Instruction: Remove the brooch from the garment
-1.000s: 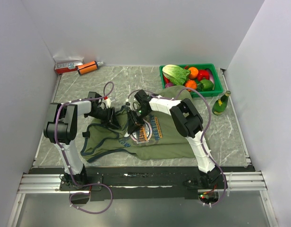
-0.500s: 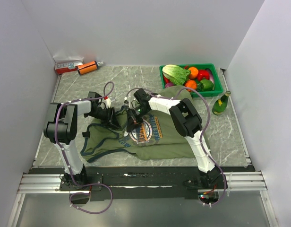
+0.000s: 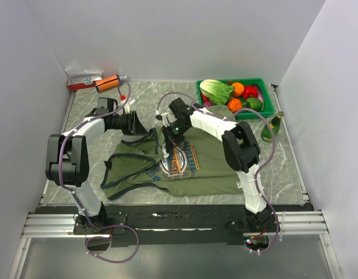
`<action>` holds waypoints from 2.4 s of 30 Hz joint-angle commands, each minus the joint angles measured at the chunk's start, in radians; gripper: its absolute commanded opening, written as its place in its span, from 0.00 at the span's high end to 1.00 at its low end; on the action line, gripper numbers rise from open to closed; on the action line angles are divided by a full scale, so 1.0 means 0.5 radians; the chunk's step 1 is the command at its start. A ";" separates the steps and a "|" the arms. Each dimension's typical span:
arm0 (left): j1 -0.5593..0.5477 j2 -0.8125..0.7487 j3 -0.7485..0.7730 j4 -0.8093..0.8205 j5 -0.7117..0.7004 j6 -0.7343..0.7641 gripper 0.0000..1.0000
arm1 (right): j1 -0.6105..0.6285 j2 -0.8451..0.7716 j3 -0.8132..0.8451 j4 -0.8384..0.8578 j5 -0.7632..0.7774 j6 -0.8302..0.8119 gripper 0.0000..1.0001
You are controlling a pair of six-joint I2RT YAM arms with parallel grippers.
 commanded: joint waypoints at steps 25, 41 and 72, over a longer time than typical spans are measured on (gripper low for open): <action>-0.313 0.277 -0.016 0.761 0.618 -0.214 0.56 | -0.180 -0.207 0.039 0.025 -0.425 -0.351 1.00; -0.292 0.522 0.272 -0.429 0.937 0.669 0.56 | -0.192 -0.112 0.067 0.074 -0.455 -0.219 1.00; -0.292 0.421 0.012 0.475 0.747 0.008 0.66 | -0.186 -0.032 0.116 0.102 -0.449 -0.102 1.00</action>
